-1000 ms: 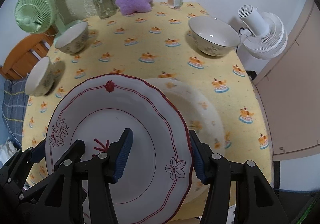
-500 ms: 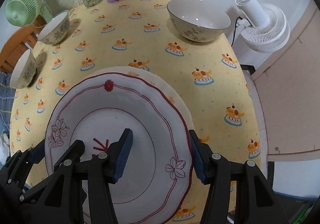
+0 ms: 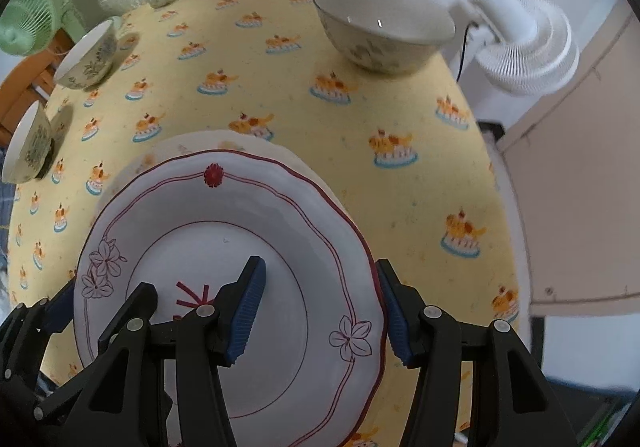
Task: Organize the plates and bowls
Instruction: 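Lift the red-patterned plate with the right gripper toward the flowered plate stack, then lower the red-patterned plate onto the flowered plates and open the right gripper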
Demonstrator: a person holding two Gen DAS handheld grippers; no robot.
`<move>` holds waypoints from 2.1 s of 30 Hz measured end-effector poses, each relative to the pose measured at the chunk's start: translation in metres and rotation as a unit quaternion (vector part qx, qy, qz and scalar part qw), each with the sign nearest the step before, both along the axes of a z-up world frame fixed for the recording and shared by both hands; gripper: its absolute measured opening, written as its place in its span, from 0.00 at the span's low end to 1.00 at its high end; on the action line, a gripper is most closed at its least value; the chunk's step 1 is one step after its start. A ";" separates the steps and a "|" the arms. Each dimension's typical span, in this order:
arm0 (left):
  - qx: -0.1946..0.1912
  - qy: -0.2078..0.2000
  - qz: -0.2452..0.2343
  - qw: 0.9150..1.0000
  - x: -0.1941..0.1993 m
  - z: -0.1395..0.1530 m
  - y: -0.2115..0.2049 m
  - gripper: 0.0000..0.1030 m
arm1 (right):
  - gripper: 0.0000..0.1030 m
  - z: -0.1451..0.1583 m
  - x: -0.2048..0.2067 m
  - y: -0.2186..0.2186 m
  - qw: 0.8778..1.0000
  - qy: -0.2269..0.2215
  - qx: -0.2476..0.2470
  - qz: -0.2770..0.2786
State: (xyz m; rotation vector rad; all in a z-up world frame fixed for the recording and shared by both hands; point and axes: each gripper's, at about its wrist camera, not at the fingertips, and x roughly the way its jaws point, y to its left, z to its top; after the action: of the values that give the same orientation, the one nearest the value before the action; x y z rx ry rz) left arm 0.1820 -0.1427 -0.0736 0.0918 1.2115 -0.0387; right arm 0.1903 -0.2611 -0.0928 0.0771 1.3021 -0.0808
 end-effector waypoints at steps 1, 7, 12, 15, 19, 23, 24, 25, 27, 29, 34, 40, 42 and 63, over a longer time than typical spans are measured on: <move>0.002 0.000 0.000 1.000 0.000 0.000 0.000 0.52 | 0.57 0.000 0.000 0.000 1.000 0.000 -0.001 0.000; 0.016 -0.002 0.003 1.000 0.003 -0.002 -0.001 0.53 | 0.57 -0.003 0.003 0.000 1.000 -0.002 0.005 0.001; 0.036 -0.004 -0.001 0.999 0.004 -0.003 -0.004 0.53 | 0.58 -0.002 0.001 0.001 1.000 -0.005 0.005 0.007; 0.038 -0.006 0.001 0.999 0.004 -0.003 -0.003 0.53 | 0.58 0.002 -0.003 -0.002 1.000 -0.011 0.008 0.007; 0.039 -0.010 0.005 0.999 0.005 -0.004 -0.002 0.54 | 0.55 0.017 -0.014 -0.004 0.999 -0.029 -0.018 0.011; 0.036 -0.014 0.011 0.999 0.007 -0.003 -0.001 0.54 | 0.41 0.018 -0.017 -0.003 0.999 -0.027 -0.019 0.023; 0.036 -0.015 0.011 0.999 0.006 -0.003 -0.001 0.54 | 0.40 0.016 -0.016 -0.001 0.999 -0.023 -0.013 0.029; 0.038 -0.016 0.012 0.999 0.006 -0.003 0.000 0.55 | 0.39 0.014 -0.015 0.001 0.999 -0.018 -0.007 0.035; 0.034 -0.021 0.014 0.999 0.007 -0.003 0.003 0.56 | 0.39 0.014 -0.014 0.005 0.999 -0.023 -0.009 0.041; 0.030 -0.021 0.017 0.999 0.008 -0.003 0.006 0.56 | 0.39 0.013 -0.012 0.009 0.998 -0.027 -0.015 0.046; 0.016 -0.017 0.024 0.999 0.009 -0.001 0.015 0.62 | 0.39 0.013 -0.008 0.014 0.998 -0.031 -0.012 0.051; -0.011 -0.008 0.031 0.999 0.007 0.002 0.028 0.76 | 0.42 0.014 -0.009 0.012 0.999 -0.029 -0.006 0.032; -0.018 -0.010 0.030 0.999 0.006 0.005 0.032 0.76 | 0.48 0.016 -0.011 0.013 0.999 -0.029 -0.005 0.027; -0.052 -0.060 -0.006 0.997 -0.017 0.060 0.149 0.89 | 0.70 0.073 -0.042 0.107 0.995 -0.091 0.002 -0.036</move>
State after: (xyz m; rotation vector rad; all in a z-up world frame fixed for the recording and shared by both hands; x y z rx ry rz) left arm 0.1651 0.0067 -0.0139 0.0099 1.0865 -0.1048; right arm 0.1487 -0.1542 -0.0195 0.1316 1.1164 -0.1305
